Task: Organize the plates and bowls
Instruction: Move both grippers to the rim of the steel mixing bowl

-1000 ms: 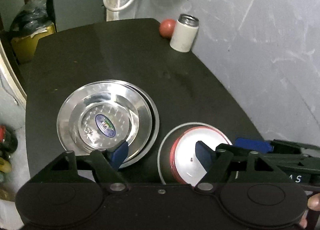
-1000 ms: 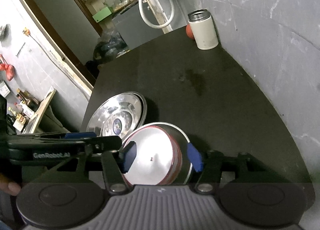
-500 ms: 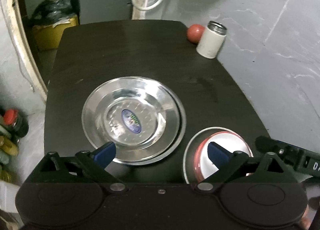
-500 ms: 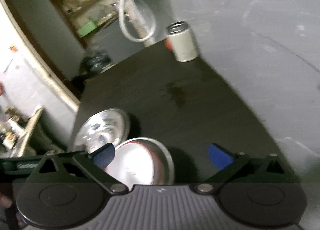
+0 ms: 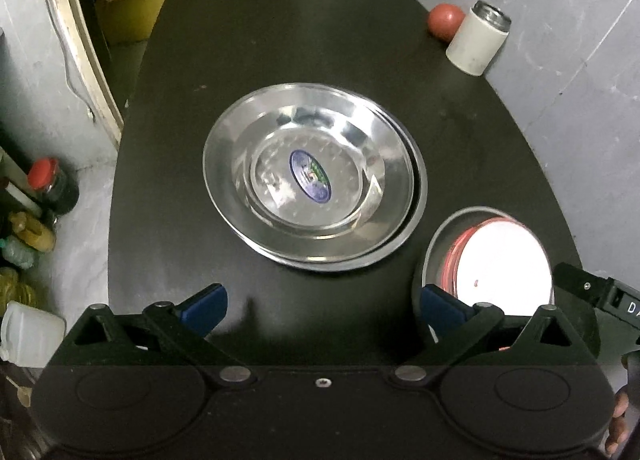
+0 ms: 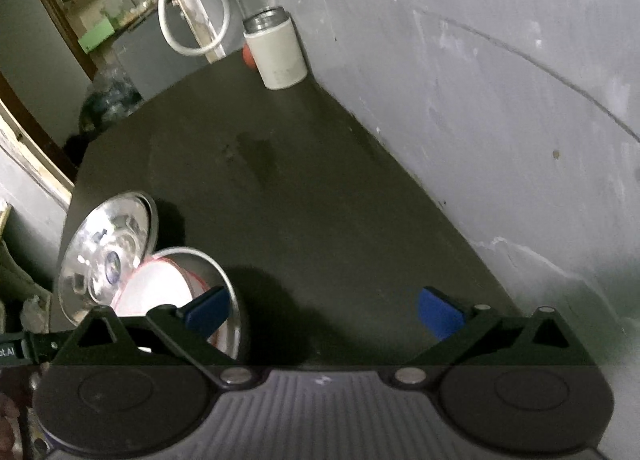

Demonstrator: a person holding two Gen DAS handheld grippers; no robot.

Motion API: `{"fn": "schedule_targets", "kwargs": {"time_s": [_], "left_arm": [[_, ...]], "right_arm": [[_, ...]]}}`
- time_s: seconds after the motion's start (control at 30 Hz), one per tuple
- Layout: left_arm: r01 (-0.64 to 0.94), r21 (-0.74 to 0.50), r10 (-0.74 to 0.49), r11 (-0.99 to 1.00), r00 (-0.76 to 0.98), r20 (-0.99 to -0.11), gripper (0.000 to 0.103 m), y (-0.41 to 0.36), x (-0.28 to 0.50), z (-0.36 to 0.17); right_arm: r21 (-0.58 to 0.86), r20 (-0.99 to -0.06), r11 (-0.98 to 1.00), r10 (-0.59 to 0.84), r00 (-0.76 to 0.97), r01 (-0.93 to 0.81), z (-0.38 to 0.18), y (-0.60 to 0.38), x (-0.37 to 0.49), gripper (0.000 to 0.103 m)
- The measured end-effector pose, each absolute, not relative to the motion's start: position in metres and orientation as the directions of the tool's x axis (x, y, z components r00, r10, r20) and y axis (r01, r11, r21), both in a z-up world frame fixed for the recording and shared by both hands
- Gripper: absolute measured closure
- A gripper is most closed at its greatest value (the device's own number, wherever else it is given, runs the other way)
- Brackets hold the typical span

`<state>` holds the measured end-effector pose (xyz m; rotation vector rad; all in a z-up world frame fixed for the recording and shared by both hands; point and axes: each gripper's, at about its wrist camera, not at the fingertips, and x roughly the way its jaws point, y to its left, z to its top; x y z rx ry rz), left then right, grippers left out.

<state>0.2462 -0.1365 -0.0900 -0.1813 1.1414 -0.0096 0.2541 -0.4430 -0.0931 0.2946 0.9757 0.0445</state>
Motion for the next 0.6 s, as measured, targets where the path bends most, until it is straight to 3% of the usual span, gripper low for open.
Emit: {"fn": "schedule_targets", "kwargs": {"time_s": [0.6], "left_arm": [[-0.076,-0.183,-0.145,0.98,0.356,-0.923,0.001,-0.144,0.25,-0.108]], "right_arm": [[0.232,-0.834,0.973,0.192,0.517,0.013,-0.09,-0.437,0.257,0.0]]}}
